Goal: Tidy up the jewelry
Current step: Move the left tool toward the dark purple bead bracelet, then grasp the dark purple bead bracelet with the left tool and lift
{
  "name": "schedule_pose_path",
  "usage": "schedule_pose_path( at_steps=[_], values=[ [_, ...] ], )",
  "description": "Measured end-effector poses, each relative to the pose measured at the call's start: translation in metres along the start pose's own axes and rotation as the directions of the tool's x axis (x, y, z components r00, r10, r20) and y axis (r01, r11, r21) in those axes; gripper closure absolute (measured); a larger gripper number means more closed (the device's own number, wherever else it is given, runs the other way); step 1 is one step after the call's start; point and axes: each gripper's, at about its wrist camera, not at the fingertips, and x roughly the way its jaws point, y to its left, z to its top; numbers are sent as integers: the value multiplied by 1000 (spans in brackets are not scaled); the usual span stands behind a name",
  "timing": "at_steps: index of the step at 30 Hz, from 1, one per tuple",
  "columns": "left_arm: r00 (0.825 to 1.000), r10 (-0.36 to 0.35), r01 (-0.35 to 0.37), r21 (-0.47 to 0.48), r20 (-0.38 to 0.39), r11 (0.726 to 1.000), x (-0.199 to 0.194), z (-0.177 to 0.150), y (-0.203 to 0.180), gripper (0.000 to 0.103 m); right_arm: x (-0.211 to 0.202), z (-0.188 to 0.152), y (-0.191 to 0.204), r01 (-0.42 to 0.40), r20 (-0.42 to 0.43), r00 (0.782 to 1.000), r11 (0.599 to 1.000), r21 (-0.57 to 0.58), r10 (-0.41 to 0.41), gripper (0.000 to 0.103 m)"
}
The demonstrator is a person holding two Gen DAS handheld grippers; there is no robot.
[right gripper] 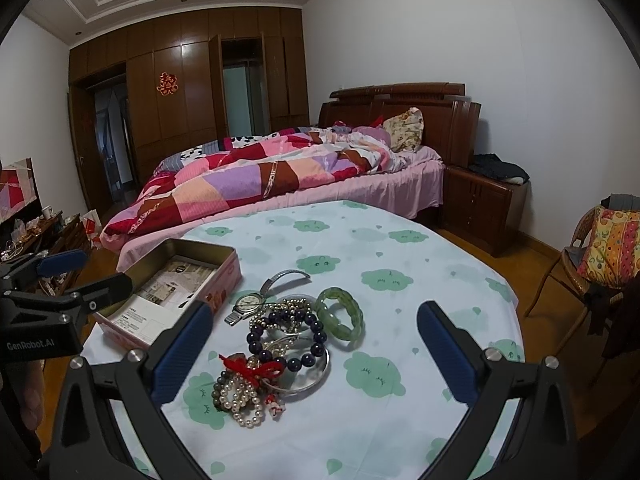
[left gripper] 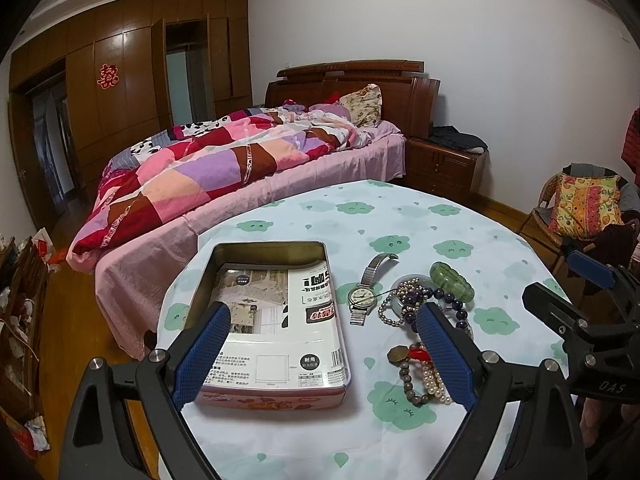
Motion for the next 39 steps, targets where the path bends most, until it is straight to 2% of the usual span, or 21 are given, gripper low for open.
schedule_pose_path(
  at_steps=[4, 6, 10, 16, 20, 27, 28, 31, 32, 35, 39],
  values=[
    [1000, -9, 9, -17, -12, 1000, 1, 0, 1, 9, 1, 3, -2, 0, -3, 1000, 1000, 0, 0, 0],
    [999, -19, 20, -36, 27, 999, 2, -1, 3, 9, 0, 0, 0, -3, -6, 1000, 1000, 3, 3, 0],
    [999, -39, 42, -70, 38, 997, 4, -2, 4, 9, 1, 2, -2, -3, -9, 1000, 1000, 4, 3, 0],
    [998, -60, 58, -91, -9, 994, 8, -2, 4, 9, 1, -5, 0, 1, -16, 1000, 1000, 5, -1, 0],
    [996, -77, 73, -104, -37, 992, 12, -5, 5, 9, 0, -10, -6, 41, -15, 999, 999, 8, -41, 0],
    [987, -157, 153, -80, -38, 985, 30, -14, -13, 9, 8, -31, -27, 94, -80, 993, 994, 46, -90, 0],
    [986, -163, 160, -73, -39, 984, 34, -15, -17, 11, 9, -32, -29, 100, -87, 992, 994, 49, -96, 0],
    [978, -191, 189, -40, -77, 981, 46, -13, -31, 31, 11, -31, -40, 112, -104, 989, 992, 64, -106, 0],
    [973, -211, 209, -32, -94, 977, 50, -12, -36, 34, 11, -30, -44, 115, -111, 988, 991, 70, -107, 0],
    [960, -245, 243, -27, -138, 970, 62, -9, -49, 42, 15, -25, -52, 114, -126, 987, 990, 83, -103, 0],
    [943, -261, 262, -24, -207, 965, 81, -10, -59, 42, 15, -22, -56, 111, -123, 987, 990, 85, -100, 0]
  ],
)
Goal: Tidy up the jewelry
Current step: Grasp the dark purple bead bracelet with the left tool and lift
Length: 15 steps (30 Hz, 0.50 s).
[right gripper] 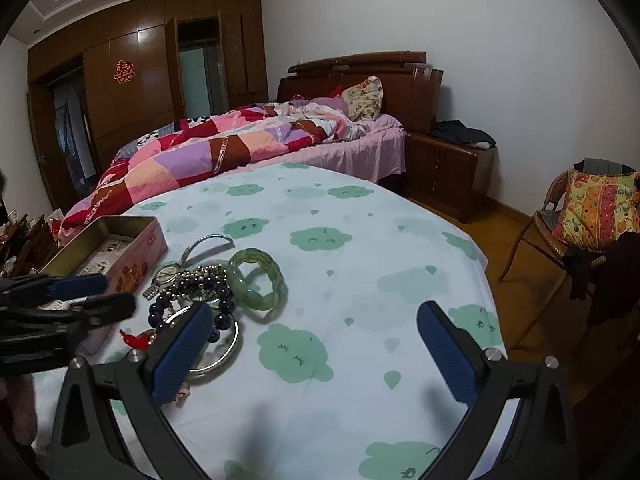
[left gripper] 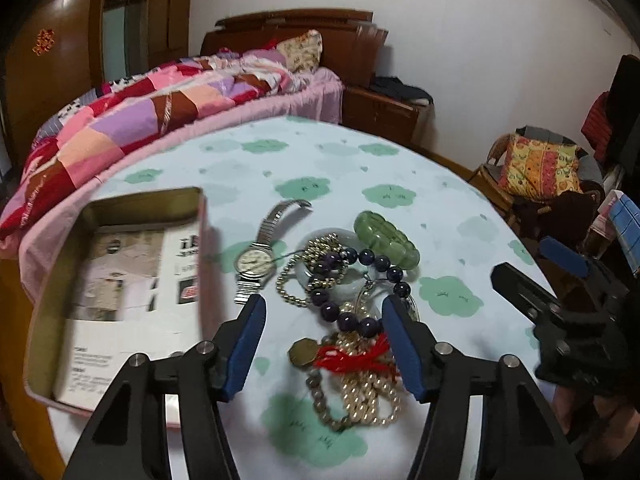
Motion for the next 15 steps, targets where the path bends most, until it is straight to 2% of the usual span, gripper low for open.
schedule_pose_path(
  at_steps=[4, 6, 8, 9, 11, 15],
  values=[
    [998, -17, 16, -18, -56, 1000, 19, 1, 1, 43, 3, 3, -2, -11, -2, 1000, 1000, -3, 11, 0],
    [998, -2, 1, -10, -67, 1000, 25, 0, 1, 47, 4, 4, 1, -15, -5, 1000, 1000, -8, 15, 0],
    [996, -37, 36, -8, -79, 999, 26, 1, 0, 65, 5, 4, 3, -19, -9, 1000, 1000, -16, 18, 0],
    [995, -50, 49, -15, -89, 999, 29, 1, 0, 68, 6, 3, 5, -19, -9, 1000, 1000, -19, 19, 0],
    [994, -55, 55, 1, -92, 998, 30, 0, -2, 83, 7, 3, 8, -18, -10, 1000, 1000, -23, 17, 0],
    [995, -58, 60, 19, -79, 998, 20, -3, -5, 86, 7, 1, 10, -18, -9, 1000, 1000, -24, 18, 0]
  ],
)
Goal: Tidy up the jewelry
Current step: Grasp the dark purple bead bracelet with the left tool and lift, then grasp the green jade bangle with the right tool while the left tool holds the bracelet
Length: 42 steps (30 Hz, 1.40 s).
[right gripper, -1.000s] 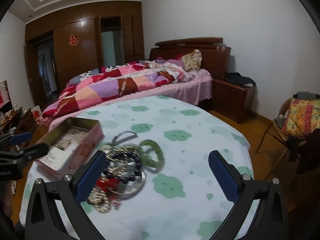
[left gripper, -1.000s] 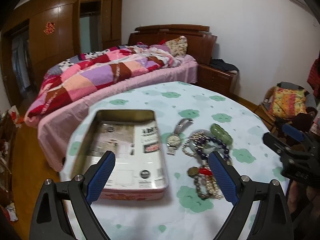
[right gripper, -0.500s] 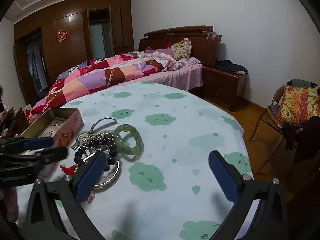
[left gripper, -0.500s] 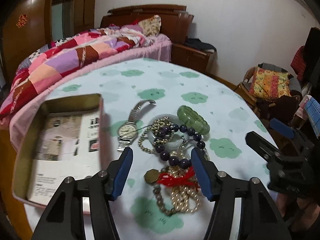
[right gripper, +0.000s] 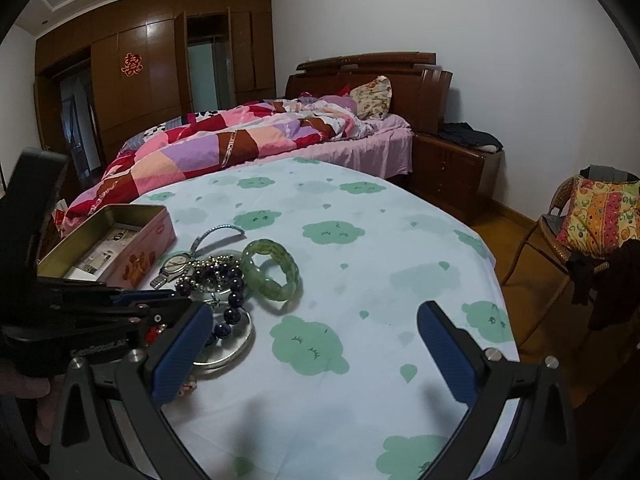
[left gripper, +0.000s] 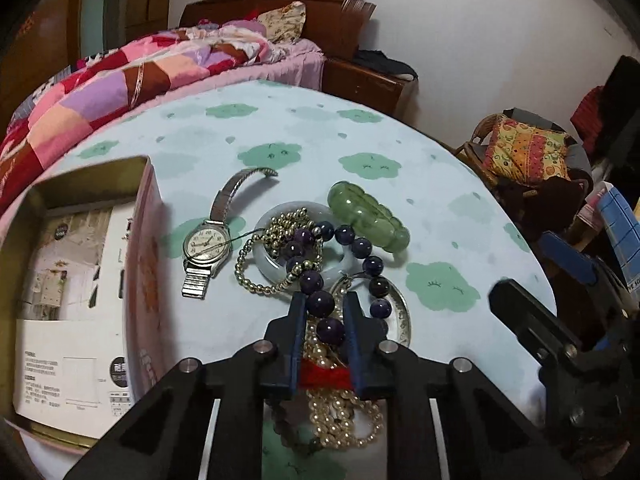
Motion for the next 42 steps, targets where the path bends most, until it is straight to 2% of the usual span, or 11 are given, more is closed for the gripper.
schedule_pose_path(
  at_steps=[7, 11, 20, 24, 25, 26, 28, 33, 35, 41, 42],
  values=[
    [991, -16, 6, 77, 136, 997, -47, 15, -16, 90, 3, -2, -3, 2, -2, 1000, 1000, 18, -2, 0],
    [983, -42, 26, 91, 181, 995, -72, 27, -20, 90, 6, -5, -3, -2, -14, 1000, 1000, 19, 2, 0],
    [965, -34, 14, 79, 261, 997, -101, 41, -9, 90, 9, -9, -2, -10, -23, 1000, 1000, 10, 10, 0],
    [961, -8, -9, 63, 277, 998, -104, 43, 0, 90, 7, -7, 4, -73, -21, 997, 997, -23, 72, 2],
    [962, -5, -12, 60, 273, 998, -102, 43, 2, 90, 7, -4, 6, -71, -24, 997, 997, -37, 70, 7],
    [963, 0, -16, 57, 269, 998, -100, 43, 5, 90, 8, -3, 8, -76, -30, 997, 996, -45, 74, 15],
    [966, 9, -21, 45, 260, 999, -95, 41, 10, 90, 16, 6, 9, -112, -69, 992, 992, -51, 108, 26],
    [970, 10, -15, 21, 245, 1000, -88, 36, 19, 90, 41, 26, 26, -154, -130, 982, 983, -104, 140, 34],
    [971, 8, -13, 17, 240, 1000, -85, 34, 20, 90, 53, 31, 33, -165, -156, 977, 979, -120, 146, 44],
    [975, 7, -10, 11, 223, 1000, -80, 30, 23, 90, 97, 28, 49, -214, -285, 943, 968, -129, 170, 50],
    [975, 7, -9, 7, 222, 1000, -80, 29, 25, 90, 104, 24, 52, -211, -309, 937, 968, -138, 160, 54]
  ],
)
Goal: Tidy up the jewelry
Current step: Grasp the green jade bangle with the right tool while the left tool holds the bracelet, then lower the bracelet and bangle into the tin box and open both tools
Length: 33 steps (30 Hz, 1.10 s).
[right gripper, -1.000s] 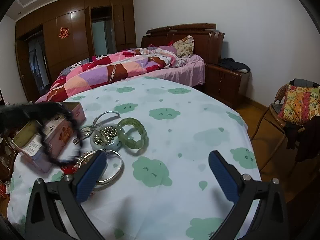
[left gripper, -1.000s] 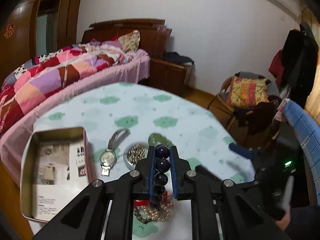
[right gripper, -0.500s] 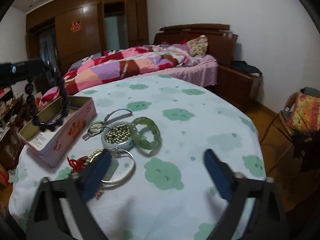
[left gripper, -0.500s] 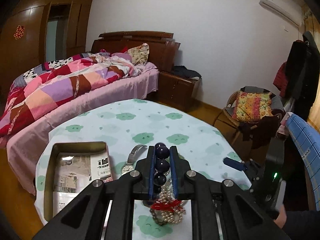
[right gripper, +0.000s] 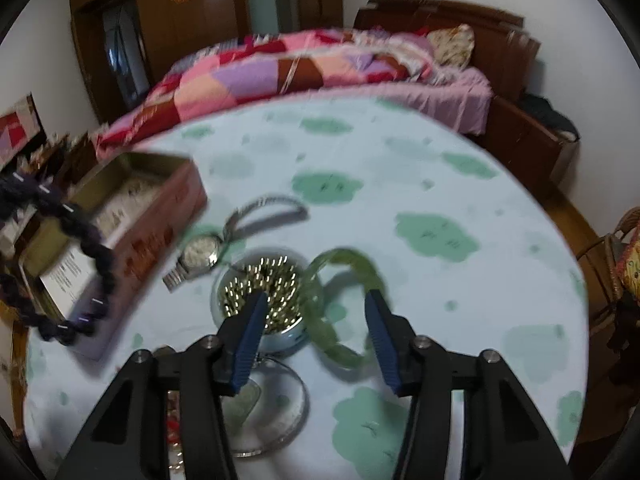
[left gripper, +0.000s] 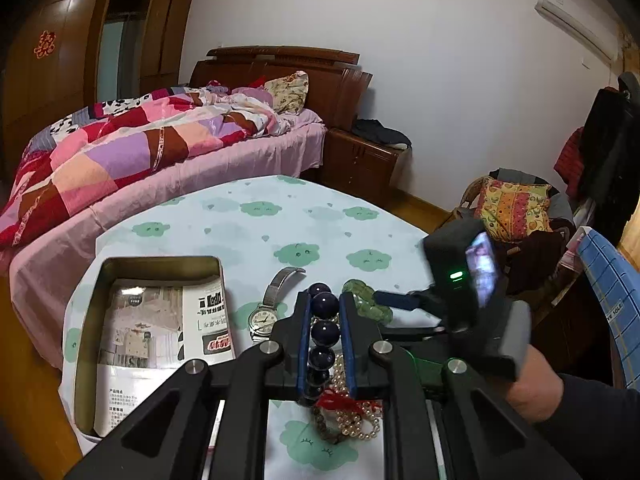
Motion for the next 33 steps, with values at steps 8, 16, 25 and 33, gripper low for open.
schedule_pose_path(
  at_steps=[8, 16, 25, 33],
  values=[
    [1000, 4, -3, -38, 20, 999, -15, -4, 11, 90, -22, -6, -4, -15, 42, 999, 1000, 24, 14, 91],
    [998, 43, -41, -43, 51, 998, -35, -7, 20, 90, -45, -3, 1, -13, 109, 994, 999, 33, 10, 91],
    [994, 78, -72, -72, 76, 995, -45, -7, 40, 90, -60, 10, 23, -50, 150, 987, 999, -12, 51, 91],
    [990, 109, -101, -89, 88, 991, -48, -5, 62, 90, -68, 30, 43, -84, 177, 980, 995, -55, 93, 91]
  ],
)
